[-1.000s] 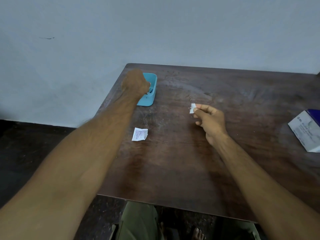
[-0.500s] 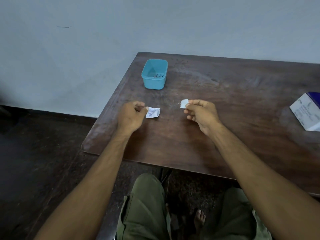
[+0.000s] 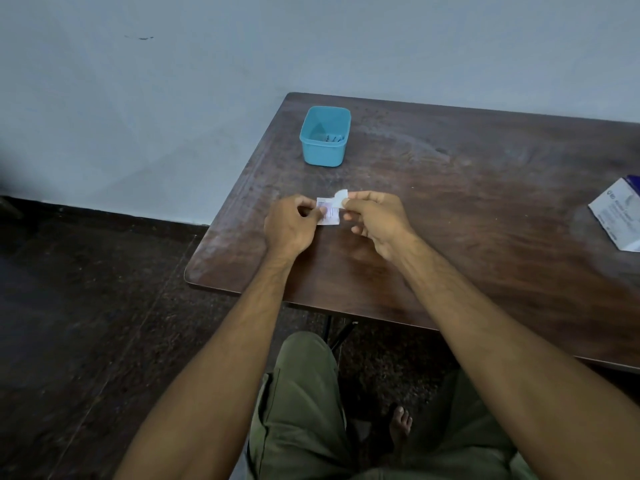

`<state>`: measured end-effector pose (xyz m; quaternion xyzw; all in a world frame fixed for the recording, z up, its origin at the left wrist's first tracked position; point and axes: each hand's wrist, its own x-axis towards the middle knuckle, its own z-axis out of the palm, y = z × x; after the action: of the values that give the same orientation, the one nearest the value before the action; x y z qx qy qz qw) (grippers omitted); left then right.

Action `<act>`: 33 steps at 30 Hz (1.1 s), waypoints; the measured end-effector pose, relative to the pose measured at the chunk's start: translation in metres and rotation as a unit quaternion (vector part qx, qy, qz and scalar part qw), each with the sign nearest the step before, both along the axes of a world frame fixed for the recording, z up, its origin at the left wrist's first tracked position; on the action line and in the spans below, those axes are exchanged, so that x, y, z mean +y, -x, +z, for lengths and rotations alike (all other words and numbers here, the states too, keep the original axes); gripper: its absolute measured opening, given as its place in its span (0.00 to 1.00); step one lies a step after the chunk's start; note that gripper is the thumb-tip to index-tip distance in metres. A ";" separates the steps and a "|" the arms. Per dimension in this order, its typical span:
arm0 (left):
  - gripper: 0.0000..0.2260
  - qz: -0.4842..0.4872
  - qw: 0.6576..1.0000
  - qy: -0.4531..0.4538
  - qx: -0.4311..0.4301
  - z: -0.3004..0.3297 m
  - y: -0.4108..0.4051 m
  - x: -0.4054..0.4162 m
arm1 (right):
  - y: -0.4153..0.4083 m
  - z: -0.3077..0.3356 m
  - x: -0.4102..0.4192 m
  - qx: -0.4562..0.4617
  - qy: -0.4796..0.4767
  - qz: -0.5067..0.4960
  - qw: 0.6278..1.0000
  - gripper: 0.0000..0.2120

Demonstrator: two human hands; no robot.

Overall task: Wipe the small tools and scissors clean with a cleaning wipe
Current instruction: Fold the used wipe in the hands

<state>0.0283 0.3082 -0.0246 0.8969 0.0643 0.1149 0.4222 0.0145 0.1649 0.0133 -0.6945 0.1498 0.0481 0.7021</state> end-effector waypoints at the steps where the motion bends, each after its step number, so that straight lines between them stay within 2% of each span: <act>1: 0.07 0.005 1.000 0.016 0.000 0.000 0.001 0.000 | 0.000 0.001 0.004 0.000 0.000 0.002 1.000 0.05; 13: 0.07 0.019 0.996 0.086 -0.004 0.005 0.008 0.000 | 0.001 -0.004 0.027 -0.023 0.025 -0.022 0.999 0.08; 19: 0.07 0.007 0.993 0.116 -0.006 0.002 0.007 0.001 | 0.001 -0.015 0.028 -0.030 0.001 -0.032 0.999 0.09; 24: 0.12 -0.011 0.991 0.133 -0.003 0.004 0.009 0.002 | 0.001 -0.018 0.027 -0.039 -0.026 -0.052 0.998 0.10; 27: 0.09 -0.035 0.989 0.141 0.003 0.005 0.010 0.002 | 0.000 -0.018 0.025 -0.043 -0.040 -0.053 0.997 0.08; 33: 0.06 -0.018 0.991 0.132 0.002 0.006 0.012 -0.001 | 0.002 -0.019 0.023 -0.048 -0.053 -0.060 0.996 0.08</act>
<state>0.0166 0.3073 -0.0181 0.8347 0.0641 0.0958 0.5385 0.0123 0.1874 -0.0062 -0.6476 0.1546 -0.0200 0.7458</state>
